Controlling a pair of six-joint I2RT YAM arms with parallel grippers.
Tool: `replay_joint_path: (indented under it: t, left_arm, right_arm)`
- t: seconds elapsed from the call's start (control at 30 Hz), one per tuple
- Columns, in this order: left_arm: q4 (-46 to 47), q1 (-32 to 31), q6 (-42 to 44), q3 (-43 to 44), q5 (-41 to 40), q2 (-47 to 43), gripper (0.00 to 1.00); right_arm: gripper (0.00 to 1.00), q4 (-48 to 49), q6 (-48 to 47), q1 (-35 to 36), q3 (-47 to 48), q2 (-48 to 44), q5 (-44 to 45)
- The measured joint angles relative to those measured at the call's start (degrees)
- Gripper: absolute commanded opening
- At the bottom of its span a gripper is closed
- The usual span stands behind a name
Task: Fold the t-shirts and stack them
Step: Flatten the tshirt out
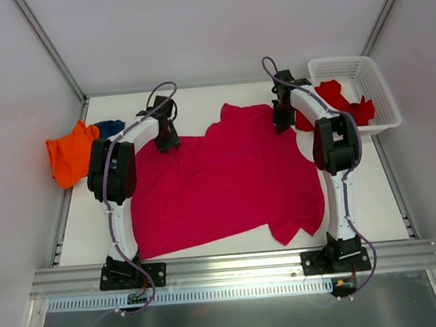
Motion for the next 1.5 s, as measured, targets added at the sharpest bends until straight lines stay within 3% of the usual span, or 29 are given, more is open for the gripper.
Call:
replay_joint_path:
  t: [0.77,1.17,1.5]
  left_arm:
    - [0.3,7.0,0.0,1.3,5.5,0.9,0.35]
    - [0.5,7.3,0.0,1.2,6.1,0.9,0.32]
    - [1.5,6.3,1.3,-0.2,4.1,-2.3,0.39]
  right_arm:
    - [0.01,0.1,-0.6,-4.8,-7.9,-2.9,2.1]
    - [0.00,0.2,-0.6,-7.4,-13.4,-6.2,2.3]
    - [0.00,0.0,-1.9,-8.6,-19.1,-10.4,4.6]
